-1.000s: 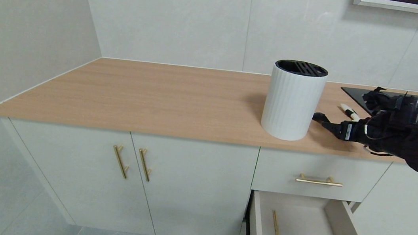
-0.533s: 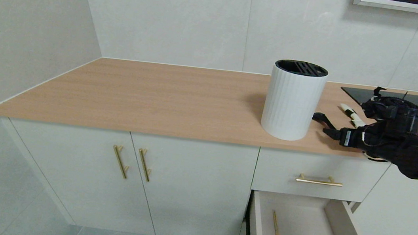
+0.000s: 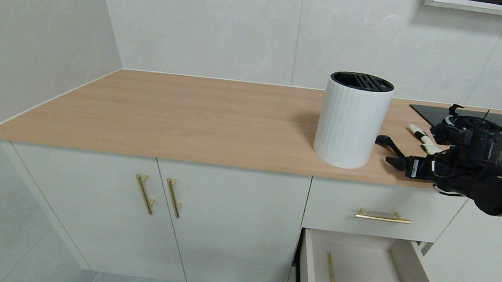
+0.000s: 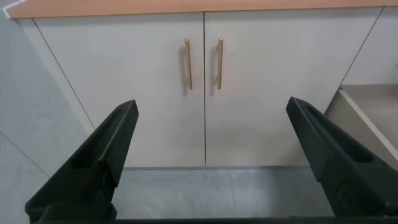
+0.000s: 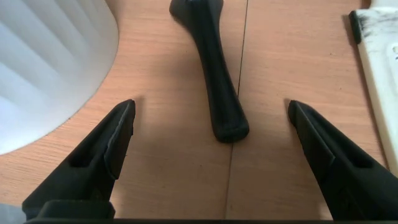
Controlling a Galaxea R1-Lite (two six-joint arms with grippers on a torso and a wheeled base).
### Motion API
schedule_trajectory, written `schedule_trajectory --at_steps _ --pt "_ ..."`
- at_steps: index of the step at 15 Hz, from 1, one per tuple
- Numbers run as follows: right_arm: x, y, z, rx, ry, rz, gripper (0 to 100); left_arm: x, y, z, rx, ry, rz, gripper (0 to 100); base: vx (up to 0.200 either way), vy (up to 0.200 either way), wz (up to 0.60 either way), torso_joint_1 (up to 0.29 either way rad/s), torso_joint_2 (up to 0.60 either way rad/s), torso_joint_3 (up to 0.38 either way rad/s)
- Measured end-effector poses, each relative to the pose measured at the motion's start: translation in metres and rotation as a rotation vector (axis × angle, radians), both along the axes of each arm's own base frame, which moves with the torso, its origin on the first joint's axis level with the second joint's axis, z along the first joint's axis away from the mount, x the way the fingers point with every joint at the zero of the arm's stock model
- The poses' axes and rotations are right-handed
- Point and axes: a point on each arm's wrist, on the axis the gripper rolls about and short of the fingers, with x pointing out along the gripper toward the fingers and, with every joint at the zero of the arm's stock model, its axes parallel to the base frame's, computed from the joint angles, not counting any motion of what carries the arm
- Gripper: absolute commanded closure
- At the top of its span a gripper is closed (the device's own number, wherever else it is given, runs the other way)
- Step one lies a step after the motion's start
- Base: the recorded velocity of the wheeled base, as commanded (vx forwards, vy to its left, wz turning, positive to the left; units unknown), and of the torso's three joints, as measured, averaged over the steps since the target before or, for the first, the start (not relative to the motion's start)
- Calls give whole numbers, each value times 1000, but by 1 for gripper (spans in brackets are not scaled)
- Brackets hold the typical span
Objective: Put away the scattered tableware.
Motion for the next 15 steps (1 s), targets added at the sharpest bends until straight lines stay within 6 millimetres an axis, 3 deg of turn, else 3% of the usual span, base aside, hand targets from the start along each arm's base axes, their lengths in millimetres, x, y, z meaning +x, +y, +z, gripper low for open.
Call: schedule_trajectory --at_steps 3,4,15 --pt "1 1 -2 0 16 2 0 0 0 0 0 0 0 0 0 0 0 0 0 0" --pt "2 1 -3 -1 17 1 100 0 0 0 0 0 0 0 0 0 0 0 0 0" --pt "3 5 -6 -9 51 -17 100 0 0 0 0 0 0 0 0 0 0 0 0 0"
